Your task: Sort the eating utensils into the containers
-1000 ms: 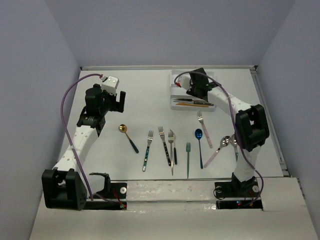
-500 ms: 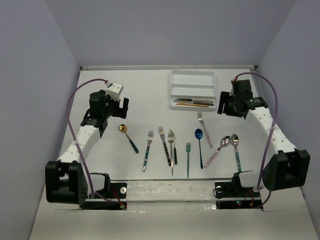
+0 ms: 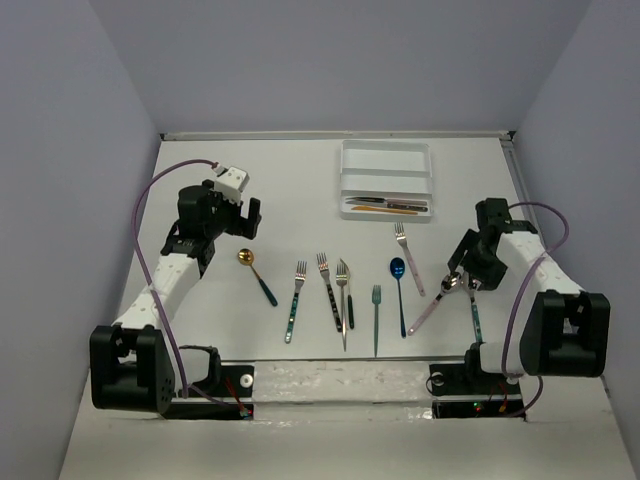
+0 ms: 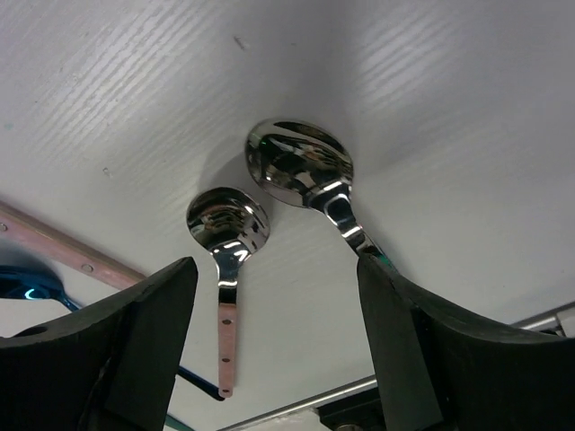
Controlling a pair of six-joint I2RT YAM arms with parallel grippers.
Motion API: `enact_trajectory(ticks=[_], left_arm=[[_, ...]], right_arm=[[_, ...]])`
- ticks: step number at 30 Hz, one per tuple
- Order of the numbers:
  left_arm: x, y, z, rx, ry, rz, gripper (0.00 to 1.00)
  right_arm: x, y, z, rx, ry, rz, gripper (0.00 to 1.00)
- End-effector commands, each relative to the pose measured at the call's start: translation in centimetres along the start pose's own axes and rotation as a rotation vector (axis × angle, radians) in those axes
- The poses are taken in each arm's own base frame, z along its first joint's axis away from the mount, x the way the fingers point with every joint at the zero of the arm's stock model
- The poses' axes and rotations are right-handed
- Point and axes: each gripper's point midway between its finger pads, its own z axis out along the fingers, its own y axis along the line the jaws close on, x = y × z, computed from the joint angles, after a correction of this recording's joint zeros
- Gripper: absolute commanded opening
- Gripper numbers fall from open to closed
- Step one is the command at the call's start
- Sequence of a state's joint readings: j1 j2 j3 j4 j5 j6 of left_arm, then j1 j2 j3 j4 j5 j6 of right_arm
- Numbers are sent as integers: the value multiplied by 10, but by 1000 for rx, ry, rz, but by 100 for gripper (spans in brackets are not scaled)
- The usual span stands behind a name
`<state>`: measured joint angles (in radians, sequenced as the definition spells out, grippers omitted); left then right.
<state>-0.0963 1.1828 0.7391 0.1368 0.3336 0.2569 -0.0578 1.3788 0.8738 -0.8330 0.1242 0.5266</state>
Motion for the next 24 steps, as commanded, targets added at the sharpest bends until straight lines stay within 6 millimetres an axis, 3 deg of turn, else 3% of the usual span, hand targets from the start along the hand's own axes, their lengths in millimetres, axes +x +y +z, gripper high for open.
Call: enact_trajectory(ticks=[1, 5, 14, 18, 24], left_arm=[[-14, -5, 1, 42, -41, 7, 99], [-17, -5, -1, 43, -46, 10, 99], [-14, -3, 0, 40, -38, 7, 99], [-15, -1, 1, 38, -36, 2, 99], [-14, 2, 1, 26, -33, 0, 99]], right_arm=[[-7, -23, -14, 106, -91, 108, 78], [2, -20, -3, 114, -20, 76, 79], [-8, -30, 23, 172, 0, 102, 80], [-13, -26, 33, 152, -6, 111, 79], [-27, -16, 51, 144, 2, 76, 65]])
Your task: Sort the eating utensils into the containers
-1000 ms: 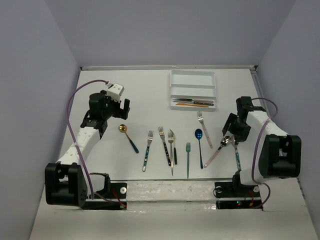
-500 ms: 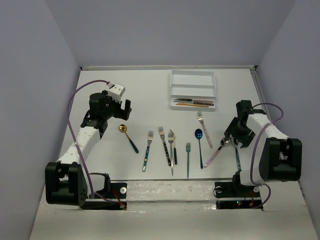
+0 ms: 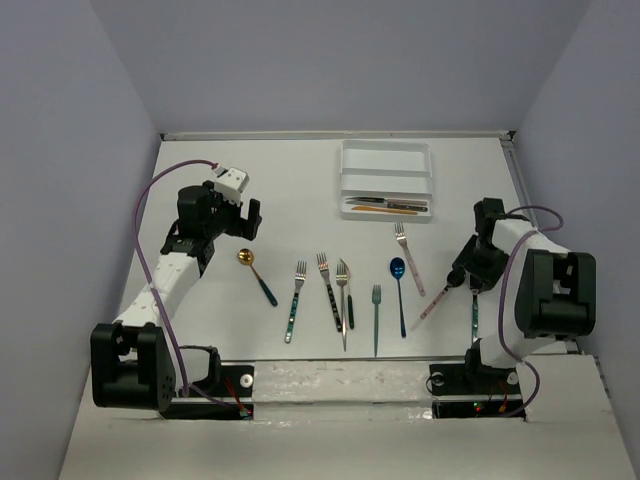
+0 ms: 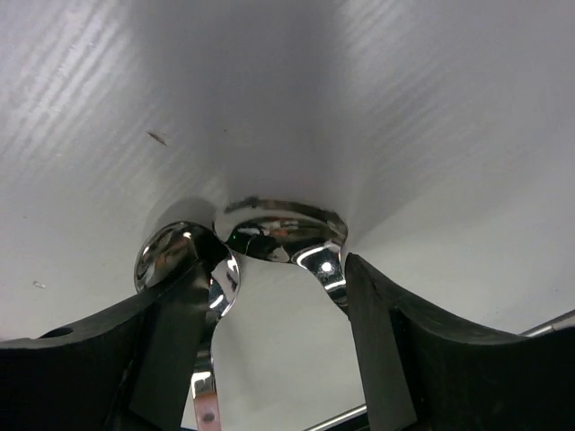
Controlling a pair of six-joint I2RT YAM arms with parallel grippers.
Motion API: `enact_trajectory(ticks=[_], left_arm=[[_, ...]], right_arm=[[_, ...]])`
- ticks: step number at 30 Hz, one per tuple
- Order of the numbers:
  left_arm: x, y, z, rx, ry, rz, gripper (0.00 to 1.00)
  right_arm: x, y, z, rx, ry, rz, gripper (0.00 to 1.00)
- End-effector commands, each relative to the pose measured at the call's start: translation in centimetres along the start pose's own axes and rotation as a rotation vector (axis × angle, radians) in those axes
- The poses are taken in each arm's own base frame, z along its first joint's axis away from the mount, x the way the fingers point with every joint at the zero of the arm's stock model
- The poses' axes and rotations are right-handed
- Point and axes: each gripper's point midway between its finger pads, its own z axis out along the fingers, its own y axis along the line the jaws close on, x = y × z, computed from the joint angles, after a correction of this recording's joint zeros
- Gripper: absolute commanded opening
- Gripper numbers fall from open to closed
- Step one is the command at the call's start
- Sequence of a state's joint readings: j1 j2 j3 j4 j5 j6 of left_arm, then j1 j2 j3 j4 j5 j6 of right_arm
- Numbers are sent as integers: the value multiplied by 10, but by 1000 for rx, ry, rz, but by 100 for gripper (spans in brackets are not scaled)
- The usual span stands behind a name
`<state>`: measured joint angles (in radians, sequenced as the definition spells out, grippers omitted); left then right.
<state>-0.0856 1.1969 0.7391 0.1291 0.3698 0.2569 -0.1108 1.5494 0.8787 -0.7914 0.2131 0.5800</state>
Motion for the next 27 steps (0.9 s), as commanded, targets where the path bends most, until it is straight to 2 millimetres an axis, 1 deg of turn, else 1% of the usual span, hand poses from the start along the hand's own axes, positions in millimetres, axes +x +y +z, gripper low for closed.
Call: enact_trajectory(ticks=[1, 5, 9, 12, 16, 18, 19, 20, 22, 23, 24, 26, 27], left_arm=[[-18, 4, -1, -5, -43, 12, 99], [-18, 6, -1, -12, -44, 11, 99], [-17, 8, -1, -26, -42, 12, 99], [-16, 10, 0, -33, -40, 13, 99], [-15, 10, 0, -34, -37, 13, 99], [-15, 11, 0, -36, -39, 14, 99], [-15, 11, 0, -36, -38, 14, 99], [-15, 11, 0, -36, -39, 14, 99], [-14, 10, 1, -33, -37, 13, 99], [-15, 11, 1, -35, -39, 14, 99], [-15, 11, 1, -36, -39, 14, 99], [-14, 11, 1, -39, -36, 13, 99], [-14, 12, 1, -42, -35, 13, 99]], right_arm=[[-27, 15, 13, -21, -64, -9, 61], [-33, 28, 22, -50, -47, -39, 54], [-52, 36, 22, -56, -93, -54, 52], [-68, 46, 21, -82, -131, -67, 50], [-84, 55, 19, -96, -167, -78, 50], [-97, 64, 18, -114, -190, -79, 50], [-100, 67, 17, -121, -194, -80, 50], [-114, 77, 15, -140, -217, -77, 50], [-126, 91, 12, -181, -227, -78, 50], [-129, 97, 18, -186, -218, -81, 49], [-144, 108, 9, -220, -243, -71, 49], [-157, 118, 5, -241, -259, -62, 49], [-167, 126, 2, -260, -273, -58, 49]])
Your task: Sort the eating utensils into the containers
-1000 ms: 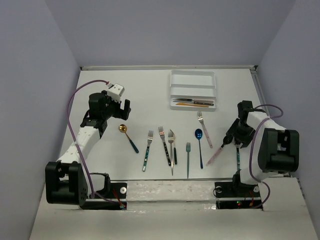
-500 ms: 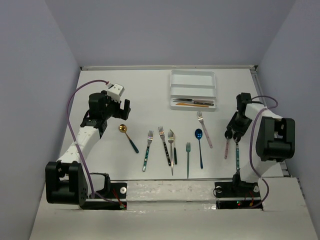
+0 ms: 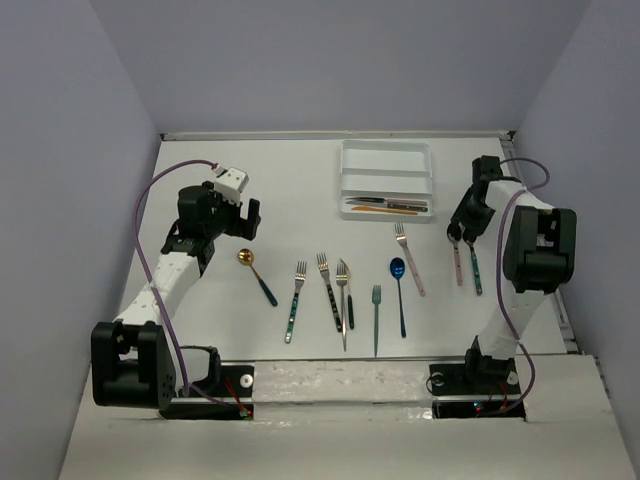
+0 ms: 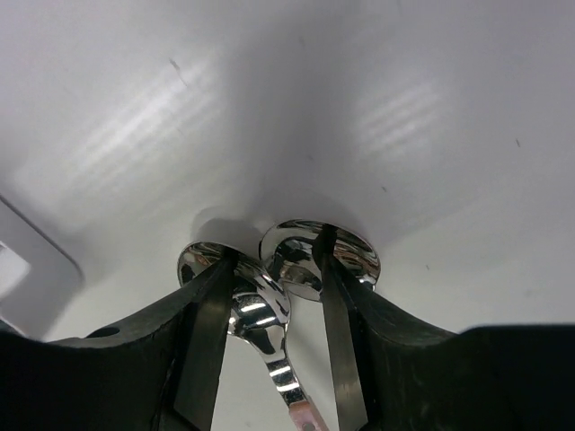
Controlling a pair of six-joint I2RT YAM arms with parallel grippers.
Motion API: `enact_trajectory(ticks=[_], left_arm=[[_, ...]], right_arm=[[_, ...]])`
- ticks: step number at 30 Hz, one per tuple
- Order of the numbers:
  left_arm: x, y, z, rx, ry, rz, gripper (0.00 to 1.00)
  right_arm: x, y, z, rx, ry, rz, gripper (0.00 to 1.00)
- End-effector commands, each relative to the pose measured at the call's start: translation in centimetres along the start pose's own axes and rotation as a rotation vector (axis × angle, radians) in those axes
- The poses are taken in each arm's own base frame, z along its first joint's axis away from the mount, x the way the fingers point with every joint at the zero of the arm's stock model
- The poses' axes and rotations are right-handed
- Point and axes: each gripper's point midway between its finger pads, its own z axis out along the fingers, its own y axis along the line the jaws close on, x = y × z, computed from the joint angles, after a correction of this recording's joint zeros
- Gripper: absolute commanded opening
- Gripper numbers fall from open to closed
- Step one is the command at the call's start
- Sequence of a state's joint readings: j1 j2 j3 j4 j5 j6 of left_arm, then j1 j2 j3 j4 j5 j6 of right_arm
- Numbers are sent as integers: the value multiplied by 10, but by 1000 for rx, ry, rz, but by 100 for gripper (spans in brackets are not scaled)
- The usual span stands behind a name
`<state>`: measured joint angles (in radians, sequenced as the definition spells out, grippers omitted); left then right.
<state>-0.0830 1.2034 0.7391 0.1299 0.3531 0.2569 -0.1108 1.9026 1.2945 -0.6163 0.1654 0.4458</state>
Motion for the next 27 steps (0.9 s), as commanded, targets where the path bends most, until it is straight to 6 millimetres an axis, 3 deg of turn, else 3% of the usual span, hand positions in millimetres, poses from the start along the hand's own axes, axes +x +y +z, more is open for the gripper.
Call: enact_trajectory(ticks=[1, 6, 11, 15, 17, 20, 22, 27], left_arm=[[-16, 9, 0, -27, -45, 17, 99], [-16, 9, 0, -32, -44, 17, 99], [-16, 8, -1, -26, -48, 18, 99], [-17, 8, -2, -24, -52, 19, 99], [-19, 7, -2, -21, -55, 21, 99], [-19, 6, -2, -15, -55, 21, 99], [-19, 5, -3, -11, -56, 21, 99], [-19, 4, -4, -8, -56, 23, 99]], right_arm=[[-53, 33, 3, -100, -113, 29, 49], [-64, 40, -4, -129, -129, -15, 52], [-67, 32, -36, -128, -150, -70, 59], [-67, 12, -72, -76, -186, -90, 66], [-55, -5, -79, -15, -165, -101, 70], [-30, -20, -73, 35, -89, -129, 72], [-10, -31, -58, 82, -21, -141, 72], [5, -46, -39, 165, 25, -152, 73]])
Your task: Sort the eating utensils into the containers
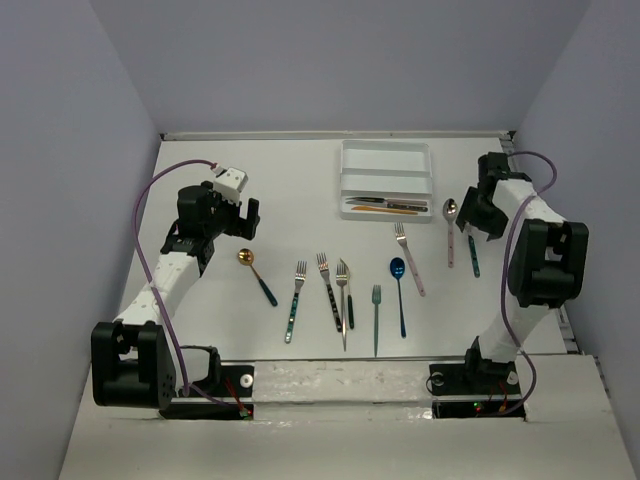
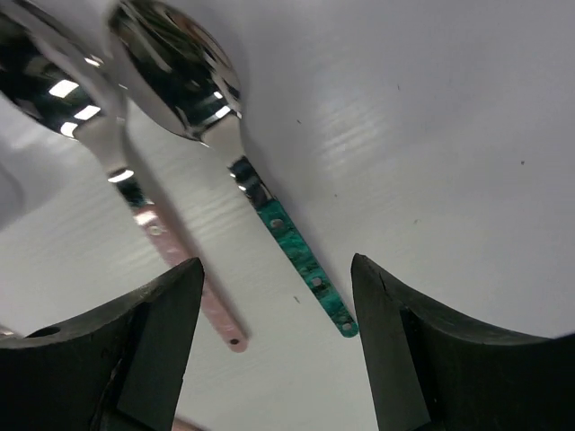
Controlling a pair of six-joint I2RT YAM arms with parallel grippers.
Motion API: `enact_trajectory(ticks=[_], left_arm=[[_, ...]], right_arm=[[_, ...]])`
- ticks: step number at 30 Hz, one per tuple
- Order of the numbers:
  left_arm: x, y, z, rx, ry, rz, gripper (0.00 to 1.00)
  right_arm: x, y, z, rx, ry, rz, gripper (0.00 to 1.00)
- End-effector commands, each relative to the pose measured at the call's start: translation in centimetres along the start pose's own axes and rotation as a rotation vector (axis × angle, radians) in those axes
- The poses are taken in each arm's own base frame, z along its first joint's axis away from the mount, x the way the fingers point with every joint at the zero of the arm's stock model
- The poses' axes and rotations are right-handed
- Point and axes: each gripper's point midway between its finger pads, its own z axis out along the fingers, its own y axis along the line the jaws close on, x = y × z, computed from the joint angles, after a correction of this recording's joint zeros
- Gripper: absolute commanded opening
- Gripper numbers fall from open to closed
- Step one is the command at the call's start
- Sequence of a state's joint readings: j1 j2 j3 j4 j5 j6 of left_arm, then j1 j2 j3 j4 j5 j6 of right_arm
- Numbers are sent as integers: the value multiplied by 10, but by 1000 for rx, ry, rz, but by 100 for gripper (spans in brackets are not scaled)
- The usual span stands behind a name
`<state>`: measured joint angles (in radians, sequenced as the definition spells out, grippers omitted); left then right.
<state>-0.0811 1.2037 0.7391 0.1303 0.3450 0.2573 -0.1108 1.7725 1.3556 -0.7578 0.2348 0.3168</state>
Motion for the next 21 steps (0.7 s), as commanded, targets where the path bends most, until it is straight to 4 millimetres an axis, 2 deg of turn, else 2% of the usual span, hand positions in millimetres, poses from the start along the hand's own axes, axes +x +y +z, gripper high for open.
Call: enact_trajectory(ticks=[1, 6, 9, 14, 16, 19, 20, 21], left_arm=[[-19, 2, -4, 2, -56, 24, 99], [-18, 2, -4, 0, -53, 25, 99], [-18, 3, -5, -5, -52, 26, 99], [-19, 5, -6, -15, -58, 25, 99], [-20, 6, -7, -19, -62, 26, 99], [-20, 7, -8, -24, -63, 27, 99], [-19, 7, -8, -25, -63, 27, 99], [-18, 8, -8, -26, -61, 29, 99]], right_arm=[[30, -25, 21, 132, 104, -51, 73], [29, -22, 39, 124, 118, -117, 71], [28, -23, 48, 116, 112, -132, 64], [29, -22, 58, 76, 88, -179, 43], [31, -23, 63, 78, 81, -199, 38], [31, -29, 67, 92, 79, -212, 18], [30, -31, 68, 106, 76, -218, 0], [28, -35, 68, 132, 69, -228, 0]])
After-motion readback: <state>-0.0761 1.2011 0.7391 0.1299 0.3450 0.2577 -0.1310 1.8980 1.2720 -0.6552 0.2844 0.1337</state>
